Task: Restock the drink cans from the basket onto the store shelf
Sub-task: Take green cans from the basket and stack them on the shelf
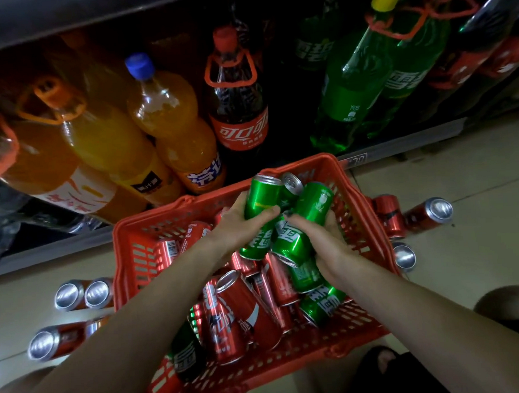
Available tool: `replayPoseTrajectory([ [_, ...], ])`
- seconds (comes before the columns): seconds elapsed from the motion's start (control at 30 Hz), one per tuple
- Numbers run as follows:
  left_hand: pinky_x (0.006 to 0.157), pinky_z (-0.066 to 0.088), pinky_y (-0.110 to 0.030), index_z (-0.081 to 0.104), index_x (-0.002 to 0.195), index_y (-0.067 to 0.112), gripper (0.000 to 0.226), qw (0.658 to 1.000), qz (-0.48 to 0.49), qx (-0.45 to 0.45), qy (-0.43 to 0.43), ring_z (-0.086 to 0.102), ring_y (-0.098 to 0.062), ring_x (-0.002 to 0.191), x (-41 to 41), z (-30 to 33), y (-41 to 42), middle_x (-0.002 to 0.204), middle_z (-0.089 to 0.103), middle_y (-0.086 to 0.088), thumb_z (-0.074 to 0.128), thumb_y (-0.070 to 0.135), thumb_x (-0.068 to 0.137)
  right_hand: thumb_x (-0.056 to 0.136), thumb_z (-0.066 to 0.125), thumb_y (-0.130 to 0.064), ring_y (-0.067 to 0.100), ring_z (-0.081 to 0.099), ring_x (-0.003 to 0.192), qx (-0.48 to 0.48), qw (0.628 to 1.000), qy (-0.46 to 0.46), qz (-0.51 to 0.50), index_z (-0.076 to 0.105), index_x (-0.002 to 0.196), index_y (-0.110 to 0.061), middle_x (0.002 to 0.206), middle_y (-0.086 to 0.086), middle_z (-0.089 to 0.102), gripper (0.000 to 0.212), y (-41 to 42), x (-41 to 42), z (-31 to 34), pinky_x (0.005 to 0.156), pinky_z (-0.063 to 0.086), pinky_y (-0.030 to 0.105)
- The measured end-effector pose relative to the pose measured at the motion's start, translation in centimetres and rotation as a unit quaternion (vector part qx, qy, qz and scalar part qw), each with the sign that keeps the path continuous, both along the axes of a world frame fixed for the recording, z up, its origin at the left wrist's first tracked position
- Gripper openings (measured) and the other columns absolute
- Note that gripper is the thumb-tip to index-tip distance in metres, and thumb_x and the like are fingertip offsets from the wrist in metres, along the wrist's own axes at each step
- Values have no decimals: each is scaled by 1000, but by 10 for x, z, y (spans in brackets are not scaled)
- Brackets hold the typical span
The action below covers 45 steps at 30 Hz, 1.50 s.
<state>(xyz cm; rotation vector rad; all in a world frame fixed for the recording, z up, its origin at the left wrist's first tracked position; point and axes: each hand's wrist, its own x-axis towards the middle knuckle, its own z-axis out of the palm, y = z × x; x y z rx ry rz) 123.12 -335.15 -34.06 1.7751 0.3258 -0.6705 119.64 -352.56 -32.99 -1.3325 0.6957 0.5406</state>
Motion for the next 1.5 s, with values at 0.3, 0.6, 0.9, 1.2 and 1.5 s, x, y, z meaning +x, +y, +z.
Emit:
replayPoseTrajectory([
  [0.3,90,57,-32,49,130,40,41,995,-63,36,-62,69,-13,105,3,-1,6,116,69,6,70,47,96,73,77,-2,31,73,96,-41,999,-9,-6,54,121,-30,111,10,71,61,-13,3,2,88,60,53],
  [0.6,99,56,-48,57,116,46,43,999,26,20,10,71,-19,107,-4,-4,16,117,71,4,71,67,82,71,79,-9,21,70,99,-131,974,-119,140,56,124,-33,105,-1,71,63,-24,44,31,86,56,38],
  [0.9,64,58,-31,57,135,24,49,978,133,-116,114,77,-17,76,-12,10,23,96,78,-5,72,47,94,75,86,-23,18,72,100,-113,925,-93,350,54,140,-36,115,-3,71,74,-10,79,29,91,60,41],
  [1.2,85,62,-40,64,136,9,61,932,196,-232,196,75,-29,102,-23,29,29,122,75,-18,60,56,97,60,91,-42,12,54,110,-341,824,-282,355,62,129,-32,130,-3,38,75,4,25,36,86,43,13],
  [1.5,92,57,-46,69,112,8,64,869,222,-396,197,72,-30,95,-34,31,38,103,72,-15,58,67,91,64,81,-46,18,68,88,-323,677,-473,462,59,124,-33,159,7,21,65,-8,-48,56,71,61,27],
])
